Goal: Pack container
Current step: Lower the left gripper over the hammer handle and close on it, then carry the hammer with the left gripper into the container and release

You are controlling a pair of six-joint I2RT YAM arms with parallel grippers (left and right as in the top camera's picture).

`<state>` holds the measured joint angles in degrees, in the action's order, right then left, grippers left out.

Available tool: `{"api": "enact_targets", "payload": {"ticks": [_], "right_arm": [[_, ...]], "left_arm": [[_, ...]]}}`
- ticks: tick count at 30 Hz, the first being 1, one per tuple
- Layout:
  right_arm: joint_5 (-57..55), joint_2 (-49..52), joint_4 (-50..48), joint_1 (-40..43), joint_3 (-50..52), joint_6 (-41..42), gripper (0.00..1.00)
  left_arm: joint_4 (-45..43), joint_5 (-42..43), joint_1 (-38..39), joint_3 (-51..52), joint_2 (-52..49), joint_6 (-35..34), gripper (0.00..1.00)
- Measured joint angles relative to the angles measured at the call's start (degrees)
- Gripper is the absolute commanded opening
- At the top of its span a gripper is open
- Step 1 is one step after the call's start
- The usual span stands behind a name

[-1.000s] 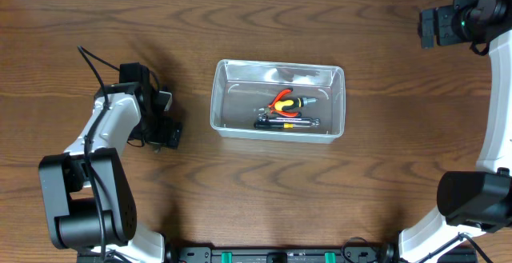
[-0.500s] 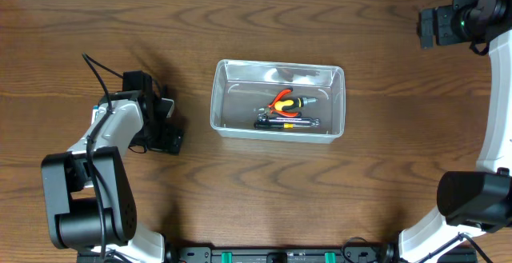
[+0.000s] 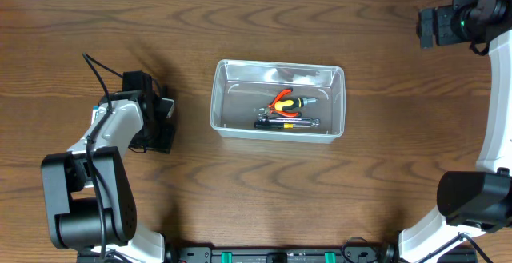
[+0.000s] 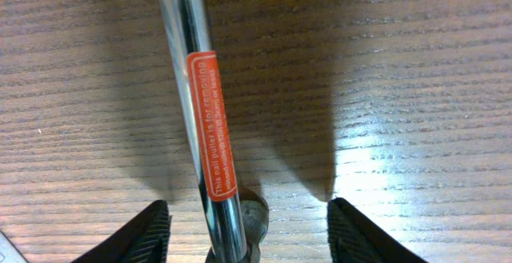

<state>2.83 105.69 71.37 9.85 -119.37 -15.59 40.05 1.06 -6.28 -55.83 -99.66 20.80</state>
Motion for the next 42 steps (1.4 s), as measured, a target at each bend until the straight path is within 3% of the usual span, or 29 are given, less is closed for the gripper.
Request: {"api": "enact_targets", "payload": {"ticks": [10, 15, 22, 27, 42], "right_arm": [[0.0, 0.0, 0.0, 0.0, 0.0, 0.0, 0.99], [0.0, 0.0, -0.1, 0.1, 0.0, 0.0, 0.99], [0.2, 0.0, 0.0, 2.2, 0.0, 0.0, 0.99], [0.2, 0.0, 0.0, 3.4, 0.0, 0.0, 0.99], [0.3, 0.0, -0.1, 4.9, 0.0, 0.7, 0.99]], "left_arm": [[0.0, 0.0, 0.0, 0.0, 0.0, 0.0, 0.37], [0.0, 0.0, 0.0, 0.0, 0.0, -0.2, 0.23], [-0.1, 0.0, 0.0, 0.0, 0.0, 0.0, 0.18], [-0.3, 0.0, 0.0, 0.0, 0.0, -0.1, 0.06], [3.3, 0.0, 0.7, -1.4, 0.2, -1.9, 0.06]]}}
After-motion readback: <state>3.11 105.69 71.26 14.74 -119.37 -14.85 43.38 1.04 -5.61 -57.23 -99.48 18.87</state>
